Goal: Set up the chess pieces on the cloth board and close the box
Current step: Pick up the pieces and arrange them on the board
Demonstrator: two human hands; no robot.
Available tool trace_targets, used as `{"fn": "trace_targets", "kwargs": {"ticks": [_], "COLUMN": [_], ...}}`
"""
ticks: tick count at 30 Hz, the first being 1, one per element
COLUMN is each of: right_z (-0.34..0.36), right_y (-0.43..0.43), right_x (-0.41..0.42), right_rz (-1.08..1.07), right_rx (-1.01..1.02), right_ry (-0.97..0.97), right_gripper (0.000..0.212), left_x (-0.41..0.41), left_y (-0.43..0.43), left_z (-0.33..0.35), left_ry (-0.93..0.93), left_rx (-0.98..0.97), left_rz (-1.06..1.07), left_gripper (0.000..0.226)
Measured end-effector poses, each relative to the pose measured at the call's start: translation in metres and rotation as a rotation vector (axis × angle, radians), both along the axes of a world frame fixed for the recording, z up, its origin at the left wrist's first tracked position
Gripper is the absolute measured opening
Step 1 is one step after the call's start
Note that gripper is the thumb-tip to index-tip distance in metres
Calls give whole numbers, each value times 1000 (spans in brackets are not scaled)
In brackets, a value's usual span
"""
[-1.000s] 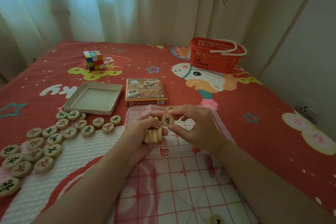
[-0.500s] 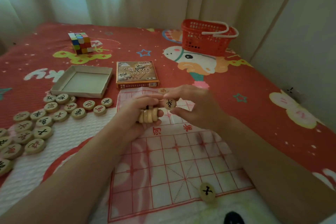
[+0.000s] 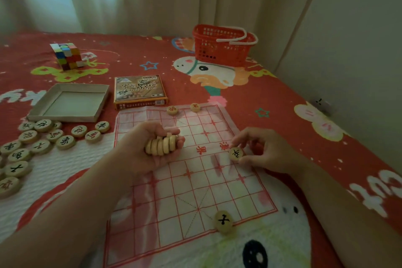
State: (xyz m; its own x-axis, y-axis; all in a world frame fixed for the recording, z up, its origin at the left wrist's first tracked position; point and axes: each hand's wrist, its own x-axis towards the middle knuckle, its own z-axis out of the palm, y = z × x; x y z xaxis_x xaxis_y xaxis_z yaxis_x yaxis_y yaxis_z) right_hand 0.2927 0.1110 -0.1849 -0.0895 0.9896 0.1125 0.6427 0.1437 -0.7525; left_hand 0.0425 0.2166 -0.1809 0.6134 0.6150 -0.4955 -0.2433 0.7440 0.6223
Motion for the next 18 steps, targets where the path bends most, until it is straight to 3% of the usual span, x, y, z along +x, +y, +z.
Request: {"fn": "trace_targets", "kwargs": {"ticks": [6, 12, 18], "right_z": [13, 9, 16], "right_y": [-4, -5, 3], "right_x": [12, 16, 2], "right_rz": [-66, 0, -15], "right_rx": [-56, -181, 41], "right_ry": [44, -138, -43], "right_gripper": [31, 23, 22], "left_x": [-2, 1, 5], "left_y": [2, -2, -4], "left_z": [2, 3, 2], "left_ry": [-51, -43, -14], "left_rx": [-34, -2, 17], "left_rz": [47, 31, -11], "left_gripper": [37, 30, 35]}}
